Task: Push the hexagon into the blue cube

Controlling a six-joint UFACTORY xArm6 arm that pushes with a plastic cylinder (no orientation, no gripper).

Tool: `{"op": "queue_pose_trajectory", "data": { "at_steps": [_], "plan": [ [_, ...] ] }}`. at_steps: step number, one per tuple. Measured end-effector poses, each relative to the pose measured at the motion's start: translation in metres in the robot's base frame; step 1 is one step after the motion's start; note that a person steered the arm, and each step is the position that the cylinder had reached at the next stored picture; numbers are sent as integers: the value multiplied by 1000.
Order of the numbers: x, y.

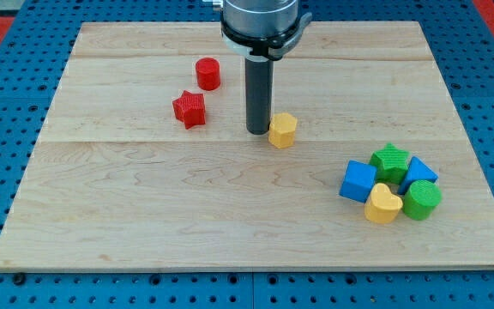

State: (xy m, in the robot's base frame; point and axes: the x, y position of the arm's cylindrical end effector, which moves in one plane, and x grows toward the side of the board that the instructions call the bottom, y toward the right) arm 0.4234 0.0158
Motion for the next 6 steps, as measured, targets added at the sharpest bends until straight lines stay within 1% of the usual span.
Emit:
{"op": "queue_pose_trajectory", "data": {
  "at_steps": [1,2,3,4,5,6],
  "plan": [
    [-4,13],
    [-19,14],
    [-26,15],
    [-17,20],
    [4,21],
    [8,31]
  ]
}}
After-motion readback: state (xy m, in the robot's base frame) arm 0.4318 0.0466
